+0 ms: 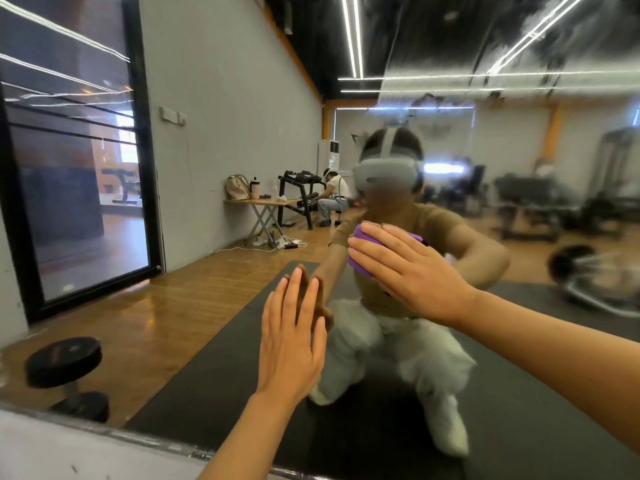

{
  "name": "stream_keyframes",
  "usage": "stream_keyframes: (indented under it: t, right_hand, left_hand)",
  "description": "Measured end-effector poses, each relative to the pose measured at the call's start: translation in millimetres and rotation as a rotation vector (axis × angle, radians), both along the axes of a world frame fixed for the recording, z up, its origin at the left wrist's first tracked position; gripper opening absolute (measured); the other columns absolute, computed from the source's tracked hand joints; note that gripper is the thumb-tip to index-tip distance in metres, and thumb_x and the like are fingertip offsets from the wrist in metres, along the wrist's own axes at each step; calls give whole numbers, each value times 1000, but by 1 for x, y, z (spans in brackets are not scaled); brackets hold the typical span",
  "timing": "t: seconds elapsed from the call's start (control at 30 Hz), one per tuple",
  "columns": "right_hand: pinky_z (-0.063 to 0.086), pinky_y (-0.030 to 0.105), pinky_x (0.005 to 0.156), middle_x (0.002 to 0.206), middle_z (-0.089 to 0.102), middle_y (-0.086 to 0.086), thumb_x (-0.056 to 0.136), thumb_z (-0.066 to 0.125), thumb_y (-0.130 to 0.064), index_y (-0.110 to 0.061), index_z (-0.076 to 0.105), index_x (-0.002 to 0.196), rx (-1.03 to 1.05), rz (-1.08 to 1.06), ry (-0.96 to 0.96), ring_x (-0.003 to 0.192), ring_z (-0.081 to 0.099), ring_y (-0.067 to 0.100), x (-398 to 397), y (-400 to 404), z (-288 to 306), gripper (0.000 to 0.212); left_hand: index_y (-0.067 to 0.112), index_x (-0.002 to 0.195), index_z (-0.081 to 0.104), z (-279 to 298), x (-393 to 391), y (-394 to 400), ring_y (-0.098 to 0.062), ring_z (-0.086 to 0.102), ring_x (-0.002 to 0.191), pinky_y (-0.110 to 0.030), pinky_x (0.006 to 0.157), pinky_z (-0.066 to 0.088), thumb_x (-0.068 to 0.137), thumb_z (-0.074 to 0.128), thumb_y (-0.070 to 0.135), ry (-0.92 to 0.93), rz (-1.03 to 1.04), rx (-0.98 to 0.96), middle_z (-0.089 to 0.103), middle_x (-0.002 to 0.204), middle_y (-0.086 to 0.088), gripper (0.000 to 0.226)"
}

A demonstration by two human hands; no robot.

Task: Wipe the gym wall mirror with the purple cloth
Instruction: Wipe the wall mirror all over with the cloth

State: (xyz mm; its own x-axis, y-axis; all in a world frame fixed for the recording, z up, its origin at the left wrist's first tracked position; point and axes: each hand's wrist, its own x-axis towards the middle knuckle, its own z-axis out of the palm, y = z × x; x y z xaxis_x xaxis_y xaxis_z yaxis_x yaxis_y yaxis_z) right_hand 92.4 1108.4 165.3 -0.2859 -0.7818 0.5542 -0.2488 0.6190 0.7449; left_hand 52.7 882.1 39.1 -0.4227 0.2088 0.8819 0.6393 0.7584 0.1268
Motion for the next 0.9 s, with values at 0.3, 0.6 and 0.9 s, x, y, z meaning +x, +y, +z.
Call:
stream_keyframes:
  t: [0.3, 0.6, 0.9]
  right_hand:
    - [42, 39, 108, 138, 60, 9, 85, 64, -9, -10, 50, 144, -105, 38, -292, 129, 51, 25, 26, -13, 59, 60]
    - [52, 36, 98, 134, 63, 5, 63, 91, -11, -10, 59, 139, -305, -61, -501, 121, 60, 24, 47, -16, 210, 82]
    - [58, 31, 83, 117, 70, 1, 97, 38, -33, -12, 69, 125, -344, -19, -402, 105, 66, 18, 75, 22, 397, 47]
  left_hand:
    - [11, 152, 37, 105, 17, -12, -24, 32, 147, -41, 122, 18, 99, 44, 30, -44, -27, -46, 36, 158, -11, 56]
    - [7, 137, 55, 285, 47, -4, -28, 59, 126, -51, 102, 51, 98, 40, 33, -109, 46, -191, 60, 137, -12, 49]
    - [9, 120, 70, 487, 73, 29, -23, 67, 108, -40, 98, 52, 96, 41, 34, -56, 52, -289, 70, 118, -6, 45]
